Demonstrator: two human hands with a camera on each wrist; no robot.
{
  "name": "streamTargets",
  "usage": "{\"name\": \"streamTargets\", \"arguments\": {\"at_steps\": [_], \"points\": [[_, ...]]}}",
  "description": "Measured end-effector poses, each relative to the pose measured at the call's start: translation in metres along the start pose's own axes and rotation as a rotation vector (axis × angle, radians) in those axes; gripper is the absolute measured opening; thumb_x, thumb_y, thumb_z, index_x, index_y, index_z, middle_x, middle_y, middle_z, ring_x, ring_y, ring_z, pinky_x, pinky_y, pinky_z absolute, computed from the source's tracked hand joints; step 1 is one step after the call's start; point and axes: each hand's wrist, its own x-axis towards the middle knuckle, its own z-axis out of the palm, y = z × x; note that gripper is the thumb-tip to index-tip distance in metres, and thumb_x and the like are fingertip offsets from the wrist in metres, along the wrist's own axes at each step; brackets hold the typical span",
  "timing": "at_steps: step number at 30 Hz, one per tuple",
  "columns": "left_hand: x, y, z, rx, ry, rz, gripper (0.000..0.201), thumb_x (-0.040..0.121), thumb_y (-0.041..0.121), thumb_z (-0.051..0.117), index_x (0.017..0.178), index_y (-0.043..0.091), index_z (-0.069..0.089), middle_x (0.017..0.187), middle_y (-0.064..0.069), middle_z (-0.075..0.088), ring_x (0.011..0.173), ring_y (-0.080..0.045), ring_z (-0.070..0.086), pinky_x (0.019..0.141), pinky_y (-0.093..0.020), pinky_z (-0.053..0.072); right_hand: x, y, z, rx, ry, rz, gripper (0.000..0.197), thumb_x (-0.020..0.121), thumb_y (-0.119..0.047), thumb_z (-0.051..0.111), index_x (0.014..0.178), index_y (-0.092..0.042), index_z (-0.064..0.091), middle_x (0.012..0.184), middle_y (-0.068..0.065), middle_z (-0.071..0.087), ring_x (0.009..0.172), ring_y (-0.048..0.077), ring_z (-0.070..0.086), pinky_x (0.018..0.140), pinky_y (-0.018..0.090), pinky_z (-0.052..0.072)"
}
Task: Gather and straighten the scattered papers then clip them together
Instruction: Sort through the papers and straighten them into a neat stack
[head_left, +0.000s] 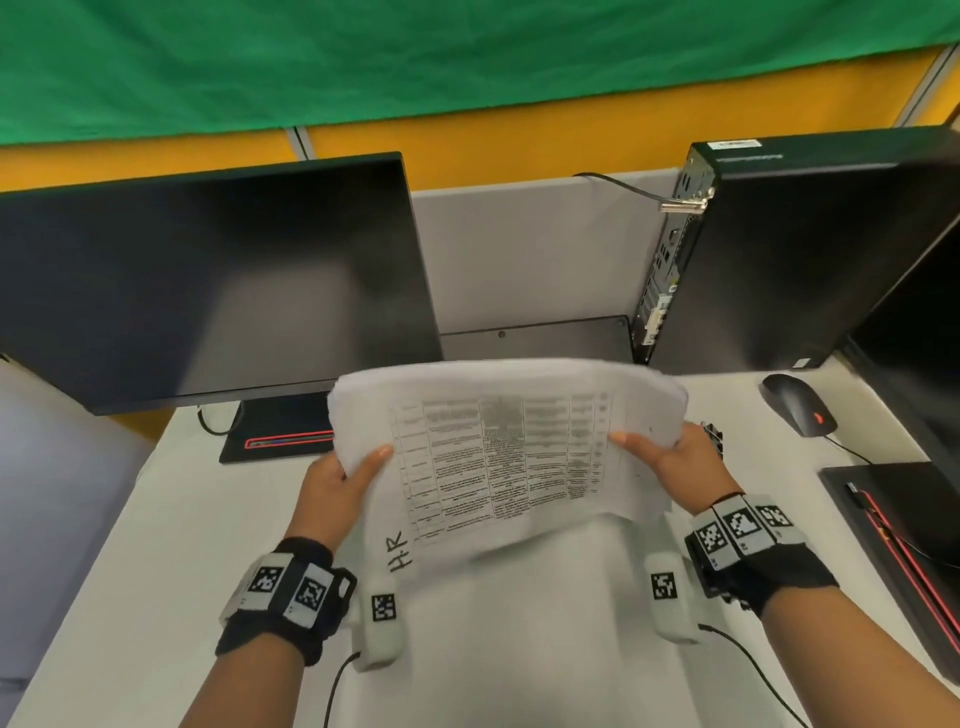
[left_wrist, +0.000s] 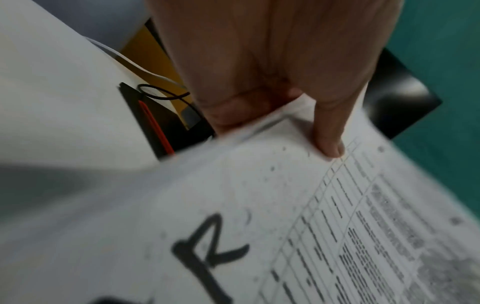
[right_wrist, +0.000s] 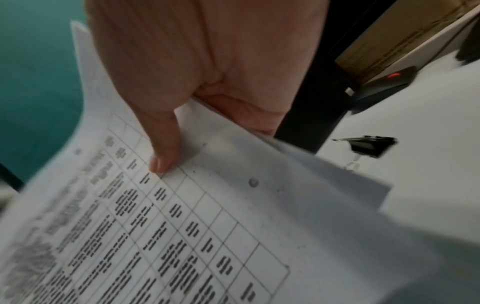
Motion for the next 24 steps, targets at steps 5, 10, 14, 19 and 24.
{"name": "streamTargets", "arguments": {"at_steps": [5, 10, 14, 19, 24], "points": [[0.002, 0.030, -0.006, -0.286, 0.021, -0.056, 0.017, 0.088, 0.026, 0.060, 0.099, 0.016, 0.069, 0.096, -0.006, 0.076, 0.087, -0.025, 0.072, 0.078, -0.043, 0.055, 0.009, -0.037, -0.006, 0.073, -0.002, -0.065, 0.021, 0.082, -0.027, 0.069, 0.102, -0.019, 0.067, 0.091, -0.008, 0.071, 0.077, 0.004, 0.069, 0.053, 0.013, 0.052], [0.000, 0.019, -0.010, -0.451, 0.073, -0.172, 0.022, 0.089, 0.027, 0.060, 0.107, 0.015, 0.065, 0.105, -0.011, 0.073, 0.098, -0.033, 0.068, 0.088, -0.053, 0.051, 0.012, -0.023, -0.011, 0.139, -0.062, 0.089, 0.040, 0.080, -0.026, 0.070, 0.115, -0.009, 0.062, 0.104, 0.009, 0.073, 0.087, 0.022, 0.071, 0.065, 0.029, 0.060], [-0.008, 0.003, 0.007, -0.569, 0.067, -0.246, 0.035, 0.089, 0.031, 0.058, 0.121, 0.014, 0.058, 0.112, -0.012, 0.070, 0.105, -0.033, 0.065, 0.093, -0.053, 0.049, 0.000, -0.023, 0.014, 0.615, -0.142, 0.173, 0.030, 0.088, -0.015, 0.058, 0.118, -0.010, 0.057, 0.103, 0.007, 0.075, 0.083, 0.020, 0.073, 0.068, 0.029, 0.060], [-0.022, -0.008, 0.048, -0.625, -0.004, -0.289, 0.032, 0.088, 0.026, 0.059, 0.118, 0.015, 0.060, 0.116, -0.008, 0.069, 0.106, -0.027, 0.066, 0.090, -0.044, 0.051, -0.002, -0.046, 0.040, 0.829, -0.183, 0.065, 0.041, 0.093, -0.010, 0.050, 0.134, -0.012, 0.049, 0.129, 0.014, 0.061, 0.117, 0.032, 0.059, 0.095, 0.051, 0.049], [-0.018, -0.011, 0.035, -0.062, 0.165, -0.096, 0.044, 0.080, 0.022, 0.071, 0.121, 0.021, 0.056, 0.129, -0.005, 0.059, 0.118, -0.019, 0.054, 0.098, -0.033, 0.042, -0.007, -0.068, 0.025, 0.589, -0.098, -0.071, 0.038, 0.090, -0.014, 0.057, 0.128, -0.014, 0.055, 0.124, 0.010, 0.065, 0.114, 0.028, 0.062, 0.099, 0.054, 0.045]]}}
